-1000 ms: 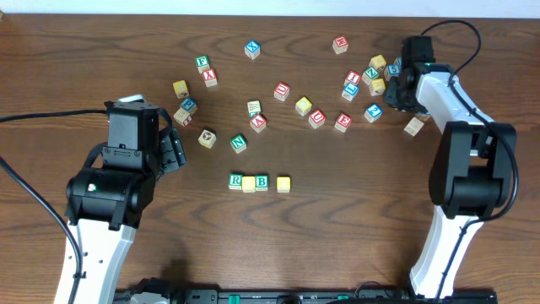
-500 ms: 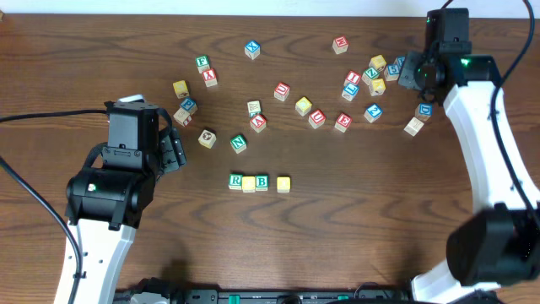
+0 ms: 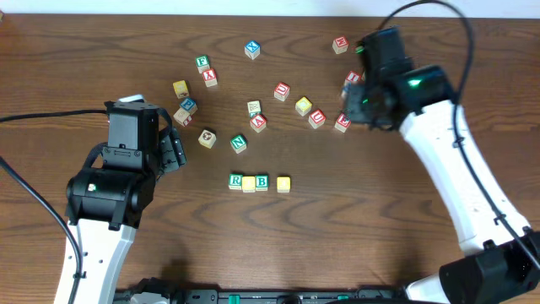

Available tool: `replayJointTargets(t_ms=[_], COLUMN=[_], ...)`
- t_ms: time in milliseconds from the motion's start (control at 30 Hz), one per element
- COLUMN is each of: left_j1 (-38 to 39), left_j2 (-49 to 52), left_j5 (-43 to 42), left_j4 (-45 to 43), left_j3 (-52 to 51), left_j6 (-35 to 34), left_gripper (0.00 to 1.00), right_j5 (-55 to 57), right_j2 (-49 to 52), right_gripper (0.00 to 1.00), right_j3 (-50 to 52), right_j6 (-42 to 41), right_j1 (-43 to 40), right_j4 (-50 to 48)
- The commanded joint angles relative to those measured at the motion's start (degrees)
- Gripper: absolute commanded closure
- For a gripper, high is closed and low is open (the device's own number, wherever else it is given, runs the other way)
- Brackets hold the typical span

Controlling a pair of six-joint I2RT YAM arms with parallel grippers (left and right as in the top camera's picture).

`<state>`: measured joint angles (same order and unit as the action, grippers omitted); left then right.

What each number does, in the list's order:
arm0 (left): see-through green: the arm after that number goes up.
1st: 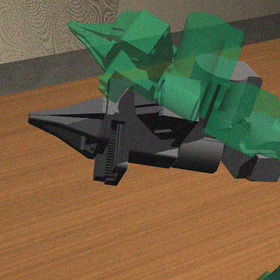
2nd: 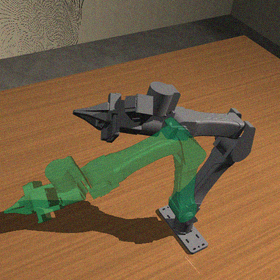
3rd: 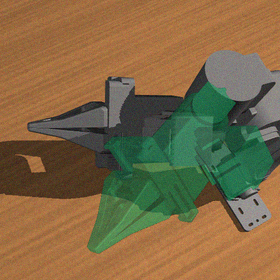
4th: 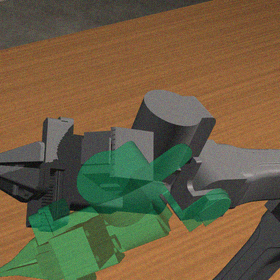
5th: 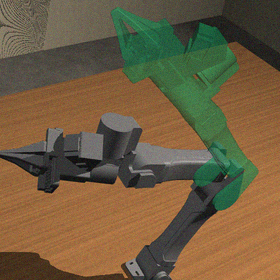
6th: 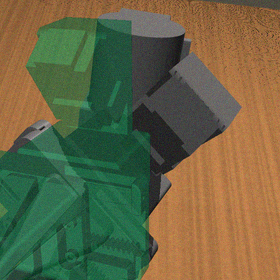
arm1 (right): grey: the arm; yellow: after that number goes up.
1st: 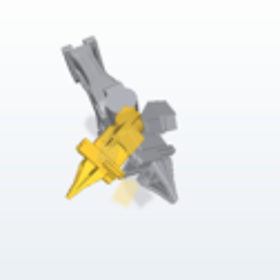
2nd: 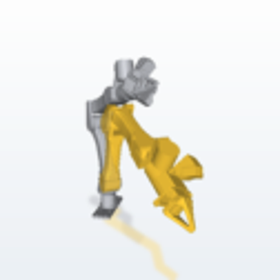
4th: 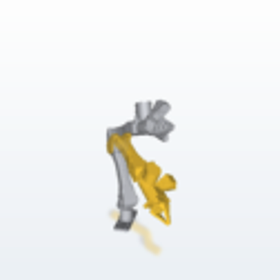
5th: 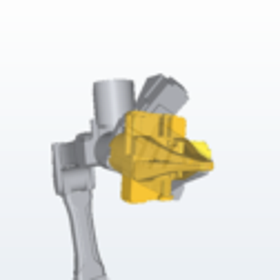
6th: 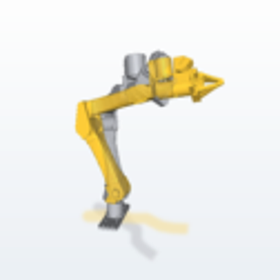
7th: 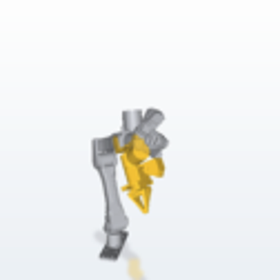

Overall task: Spell out ROBOT
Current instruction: 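Close the right gripper on the blue T block and lift it, then carry the T block with the right gripper to the row's right end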

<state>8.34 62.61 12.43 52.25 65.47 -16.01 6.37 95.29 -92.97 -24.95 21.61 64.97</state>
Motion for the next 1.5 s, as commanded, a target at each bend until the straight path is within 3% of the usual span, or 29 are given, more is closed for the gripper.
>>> replayJointTargets(t_ms=[0, 200, 400, 633, 967, 1233, 1467], left_j1=[-0.24, -0.24, -0.24, -0.24, -0.24, -0.24, -0.24], left_j2=[-0.13, -0.13, -0.13, -0.13, -0.13, -0.13, -0.13], left_j5=[1.14, 1.14, 1.14, 1.14, 1.16, 1.16, 1.14], left_j4=[0.04, 0.04, 0.04, 0.04, 0.04, 0.04, 0.04], left_j3=[1.14, 1.14, 1.14, 1.14, 1.14, 1.14, 1.14], left_j6=[0.96, 0.98, 0.96, 0.96, 0.98, 0.98, 0.98], left_gripper=[0.18, 0.18, 0.18, 0.18, 0.18, 0.18, 0.18], right_j5=[1.05, 7.30, 7.58, 4.07, -0.55, -0.31, 2.47], right_j2=[-0.46, -0.42, -0.42, -0.42, -0.42, -0.42, 0.04], right_gripper=[0.91, 0.88, 0.89, 0.96, 0.93, 0.89, 0.87], right_j3=[-0.28, 1.99, 9.51, 21.20, 34.40, 38.38, 38.66], right_j6=[-4.15, -9.03, -11.52, -14.49, -18.34, -20.52, -21.79], right_j1=[5.11, 12.57, 13.75, 13.79, 17.70, 22.73, 24.22], right_j4=[0.17, 0.02, -4.72, -12.72, -25.22, -32.81, -33.09])
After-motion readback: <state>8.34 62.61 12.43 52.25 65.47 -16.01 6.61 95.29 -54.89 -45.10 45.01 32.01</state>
